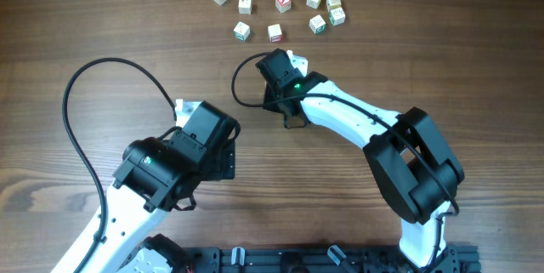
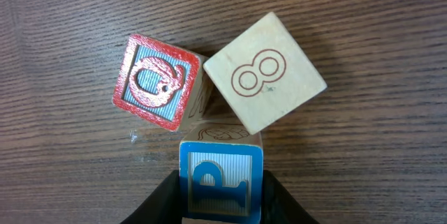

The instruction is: Form a circle

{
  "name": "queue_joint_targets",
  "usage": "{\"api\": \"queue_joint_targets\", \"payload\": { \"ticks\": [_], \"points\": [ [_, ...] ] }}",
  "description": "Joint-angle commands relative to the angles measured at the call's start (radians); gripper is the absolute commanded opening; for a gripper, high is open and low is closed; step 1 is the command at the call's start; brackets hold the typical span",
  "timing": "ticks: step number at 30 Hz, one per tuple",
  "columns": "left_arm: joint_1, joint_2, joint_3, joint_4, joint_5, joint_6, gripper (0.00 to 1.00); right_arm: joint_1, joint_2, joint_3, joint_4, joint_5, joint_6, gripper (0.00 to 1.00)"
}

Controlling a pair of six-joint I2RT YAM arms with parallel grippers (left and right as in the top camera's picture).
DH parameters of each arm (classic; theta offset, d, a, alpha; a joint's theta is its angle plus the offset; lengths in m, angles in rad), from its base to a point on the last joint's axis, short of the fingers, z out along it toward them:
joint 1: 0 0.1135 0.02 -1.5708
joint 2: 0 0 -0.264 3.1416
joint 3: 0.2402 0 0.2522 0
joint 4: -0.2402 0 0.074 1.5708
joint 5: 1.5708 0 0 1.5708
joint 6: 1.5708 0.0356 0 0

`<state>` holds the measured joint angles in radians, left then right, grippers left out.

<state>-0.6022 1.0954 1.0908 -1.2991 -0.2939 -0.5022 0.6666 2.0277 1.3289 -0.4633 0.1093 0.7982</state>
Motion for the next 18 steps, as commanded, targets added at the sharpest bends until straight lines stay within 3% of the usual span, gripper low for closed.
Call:
{"api": "queue_joint_targets", "payload": {
  "ticks": [1, 18],
  "points": [
    [0.005, -0.007, -0.005, 0.0, -0.013, -0.002, 1.0, 0.0, 0.022, 0.008, 0.006, 0.009, -0.014, 0.3],
    [0.005, -0.007, -0.005, 0.0, -0.013, -0.002, 1.0, 0.0, 0.022, 0.008, 0.008, 0.002, -0.018, 0.41]
  ]
}}
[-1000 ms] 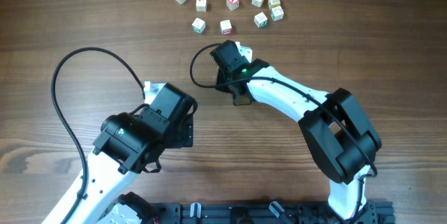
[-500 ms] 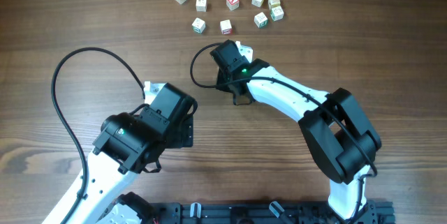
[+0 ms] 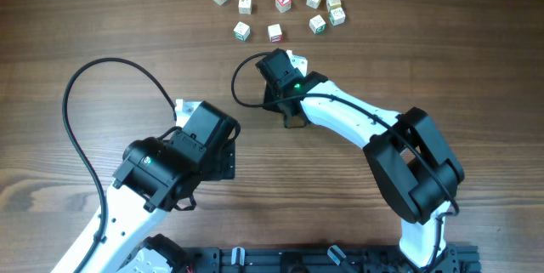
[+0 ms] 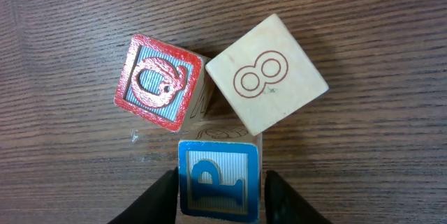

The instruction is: Form a circle

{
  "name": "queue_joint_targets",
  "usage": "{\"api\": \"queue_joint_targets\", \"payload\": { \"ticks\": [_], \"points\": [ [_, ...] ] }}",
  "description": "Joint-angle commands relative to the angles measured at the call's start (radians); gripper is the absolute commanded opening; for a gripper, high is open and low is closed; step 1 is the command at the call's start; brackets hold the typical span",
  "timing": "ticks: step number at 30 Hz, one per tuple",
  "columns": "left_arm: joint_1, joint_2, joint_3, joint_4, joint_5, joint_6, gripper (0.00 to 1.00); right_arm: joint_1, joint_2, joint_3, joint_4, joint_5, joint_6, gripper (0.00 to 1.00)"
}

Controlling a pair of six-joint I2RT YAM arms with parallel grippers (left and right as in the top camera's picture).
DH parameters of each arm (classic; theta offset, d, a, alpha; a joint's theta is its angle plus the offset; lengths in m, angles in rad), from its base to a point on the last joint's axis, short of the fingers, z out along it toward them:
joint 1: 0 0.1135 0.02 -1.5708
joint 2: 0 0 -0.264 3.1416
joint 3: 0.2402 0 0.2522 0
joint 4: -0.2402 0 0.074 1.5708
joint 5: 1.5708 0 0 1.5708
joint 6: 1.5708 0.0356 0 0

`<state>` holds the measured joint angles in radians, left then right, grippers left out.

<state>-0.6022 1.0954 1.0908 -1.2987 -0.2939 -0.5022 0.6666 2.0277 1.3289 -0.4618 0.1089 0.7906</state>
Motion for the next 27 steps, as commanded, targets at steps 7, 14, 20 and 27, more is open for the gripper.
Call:
{"api": "queue_joint_targets", "payload": {
  "ticks": [7, 14, 20, 27],
  "points": [
    [0.005, -0.007, -0.005, 0.0, -0.013, -0.002, 1.0, 0.0, 0.022, 0.008, 0.02, 0.002, -0.006, 0.4],
    [0.005, -0.007, -0.005, 0.0, -0.013, -0.002, 1.0, 0.0, -0.013, 0.061, -0.079, -0.002, 0.005, 0.49],
    [0.005, -0.007, -0.005, 0.0, -0.013, -0.002, 1.0, 0.0, -0.081, 0.062, -0.104, 0.003, 0.028, 0.54],
    [0.005, -0.007, -0.005, 0.0, -0.014, -0.002, 1.0, 0.0, -0.18, 0.061, -0.046, 0.107, 0.111, 0.57]
  ]
}}
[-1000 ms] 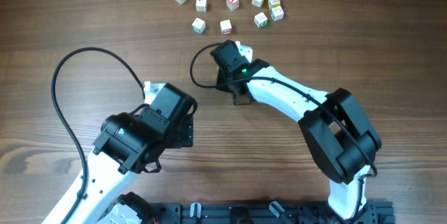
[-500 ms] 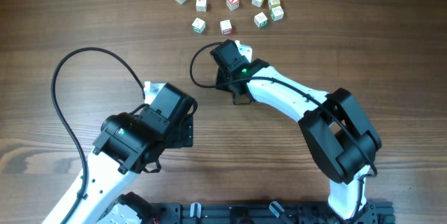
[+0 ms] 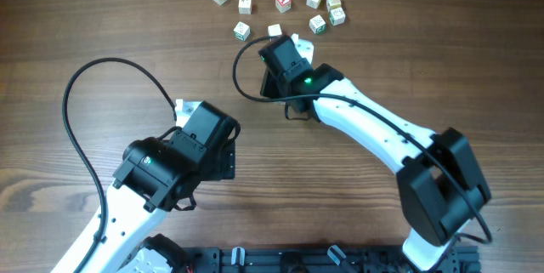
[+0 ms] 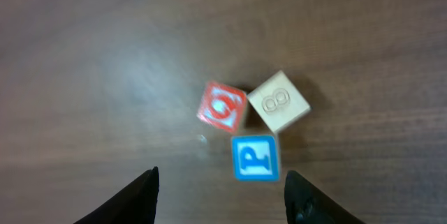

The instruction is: Form a circle

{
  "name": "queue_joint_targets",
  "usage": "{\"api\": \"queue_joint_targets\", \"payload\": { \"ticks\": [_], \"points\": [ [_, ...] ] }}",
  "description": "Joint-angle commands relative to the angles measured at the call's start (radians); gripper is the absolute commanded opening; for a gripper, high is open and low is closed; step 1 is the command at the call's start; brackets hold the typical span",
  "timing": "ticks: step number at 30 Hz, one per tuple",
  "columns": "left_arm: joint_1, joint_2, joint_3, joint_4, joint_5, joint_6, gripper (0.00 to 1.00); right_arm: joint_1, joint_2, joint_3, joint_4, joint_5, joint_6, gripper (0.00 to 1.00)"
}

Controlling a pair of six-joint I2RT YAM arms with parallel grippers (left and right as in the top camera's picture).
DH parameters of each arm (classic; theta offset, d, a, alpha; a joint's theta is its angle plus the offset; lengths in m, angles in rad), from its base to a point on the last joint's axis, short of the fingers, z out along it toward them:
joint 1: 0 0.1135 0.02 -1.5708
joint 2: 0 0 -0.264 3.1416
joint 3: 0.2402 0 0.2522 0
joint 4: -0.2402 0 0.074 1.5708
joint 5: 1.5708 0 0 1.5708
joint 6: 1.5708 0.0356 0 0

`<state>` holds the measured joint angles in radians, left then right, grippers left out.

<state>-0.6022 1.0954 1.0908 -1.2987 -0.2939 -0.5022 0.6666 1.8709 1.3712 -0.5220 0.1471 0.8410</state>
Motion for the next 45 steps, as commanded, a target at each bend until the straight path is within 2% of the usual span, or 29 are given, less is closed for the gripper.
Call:
{"api": "queue_joint_targets", "payload": {
  "ticks": [1, 2, 3, 4, 6, 9, 20, 32, 39, 45],
  "points": [
    [0.005, -0.007, -0.005, 0.0, -0.014, -0.002, 1.0, 0.0, -0.016, 0.019, 0.04, 0.097, 0.066, 0.57],
    [0.005, -0.007, -0.005, 0.0, -0.014, -0.002, 1.0, 0.0, -0.014, 0.019, 0.052, 0.099, 0.061, 0.52],
    [0.005, -0.007, -0.005, 0.0, -0.024, -0.002, 1.0, 0.0, -0.009, 0.018, 0.075, 0.092, 0.047, 0.34],
    [0.005, -0.007, -0.005, 0.0, -0.033, -0.002, 1.0, 0.0, -0.003, 0.018, 0.084, 0.093, 0.047, 0.26],
    [0.005, -0.007, -0.005, 0.0, -0.034, -0.002, 1.0, 0.0, 0.022, 0.018, 0.098, 0.093, 0.05, 0.15],
    [0.005, -0.007, -0.005, 0.0, -0.04, -0.002, 1.0, 0.0, 0.074, 0.017, 0.128, 0.092, 0.05, 0.09],
    [0.005, -0.007, -0.005, 0.0, -0.04, -0.002, 1.0, -0.002, 0.119, 0.016, 0.13, 0.056, 0.049, 0.05],
    [0.005, -0.007, -0.005, 0.0, -0.04, -0.002, 1.0, -0.002, 0.136, 0.016, 0.135, -0.005, 0.05, 0.05],
    [0.005, -0.007, -0.005, 0.0, -0.04, -0.002, 1.0, -0.002, 0.136, 0.016, 0.15, -0.117, 0.025, 0.05],
    [0.005, -0.007, -0.005, 0.0, -0.04, -0.002, 1.0, -0.002, 0.141, 0.01, 0.153, -0.116, 0.006, 0.05]
  ]
}}
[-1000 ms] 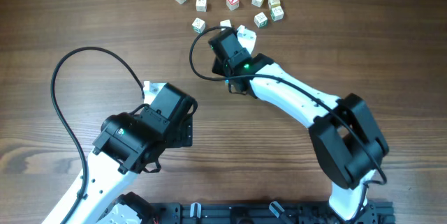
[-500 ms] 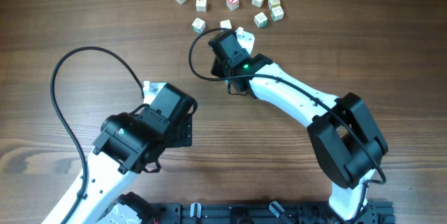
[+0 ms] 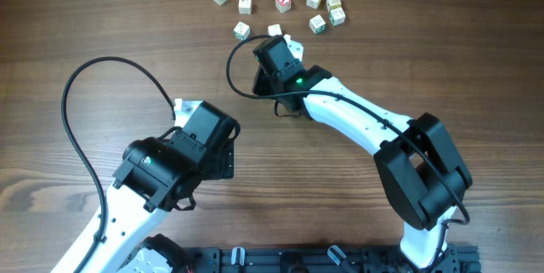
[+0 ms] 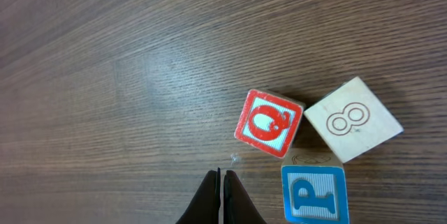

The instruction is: Form a circle

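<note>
Three letter blocks sit huddled together in the right wrist view: a red Q block (image 4: pixel 267 123), a plain 8 block (image 4: pixel 353 119) and a blue P block (image 4: pixel 313 195). My right gripper (image 4: pixel 222 182) is shut on nothing, low over the wood just left of the P block. In the overhead view this cluster (image 3: pixel 294 45) peeks out beside the right gripper (image 3: pixel 286 49), below a loose ring of several other blocks (image 3: pixel 283 2). My left arm (image 3: pixel 183 158) rests at the lower left, with its fingers hidden under its body.
Further blocks lie at the far edge, among them a green N block and a red one. A black cable (image 3: pixel 85 77) loops left of the left arm. Bare wooden tabletop (image 3: pixel 442 69) stretches to the right.
My right gripper was wide open and high above the three blocks. Now it is shut and lower, just left of the P block. The three blocks stay together.
My right gripper first was shut on the blue P block, pressed against the Q and 8 blocks. Then its jaws stood apart around the P block. Later it was high and open, and now it is shut empty beside the cluster. The left arm stayed still.
</note>
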{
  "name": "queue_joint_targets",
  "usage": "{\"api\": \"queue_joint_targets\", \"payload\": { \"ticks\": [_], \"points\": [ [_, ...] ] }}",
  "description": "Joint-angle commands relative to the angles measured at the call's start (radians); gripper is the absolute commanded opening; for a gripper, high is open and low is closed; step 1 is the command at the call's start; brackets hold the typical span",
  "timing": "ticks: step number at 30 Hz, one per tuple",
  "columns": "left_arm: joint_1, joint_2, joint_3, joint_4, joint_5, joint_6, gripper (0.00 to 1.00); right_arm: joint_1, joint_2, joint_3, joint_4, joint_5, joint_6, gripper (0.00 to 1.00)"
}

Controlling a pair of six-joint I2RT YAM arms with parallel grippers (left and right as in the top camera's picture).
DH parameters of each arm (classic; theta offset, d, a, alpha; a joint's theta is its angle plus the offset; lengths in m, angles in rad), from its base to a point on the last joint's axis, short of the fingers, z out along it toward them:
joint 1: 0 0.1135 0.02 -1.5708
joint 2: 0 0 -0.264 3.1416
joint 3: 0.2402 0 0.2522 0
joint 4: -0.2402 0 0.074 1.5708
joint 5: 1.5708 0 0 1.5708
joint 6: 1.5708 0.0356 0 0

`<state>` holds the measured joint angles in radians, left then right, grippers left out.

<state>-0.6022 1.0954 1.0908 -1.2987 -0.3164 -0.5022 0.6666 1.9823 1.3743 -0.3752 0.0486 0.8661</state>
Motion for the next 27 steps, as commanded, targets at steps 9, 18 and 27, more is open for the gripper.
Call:
{"api": "queue_joint_targets", "payload": {
  "ticks": [9, 18, 27],
  "points": [
    [0.005, -0.007, -0.005, 0.0, -0.017, -0.002, 1.0, -0.003, 0.073, 0.006, 0.021, -0.055, -0.019, 0.05],
    [0.005, -0.007, -0.005, 0.0, -0.017, -0.002, 1.0, -0.003, 0.073, 0.006, -0.002, -0.043, -0.021, 0.05],
    [0.005, -0.007, -0.005, 0.0, -0.017, -0.002, 1.0, -0.003, 0.073, 0.006, -0.02, 0.004, -0.021, 0.05]
  ]
}}
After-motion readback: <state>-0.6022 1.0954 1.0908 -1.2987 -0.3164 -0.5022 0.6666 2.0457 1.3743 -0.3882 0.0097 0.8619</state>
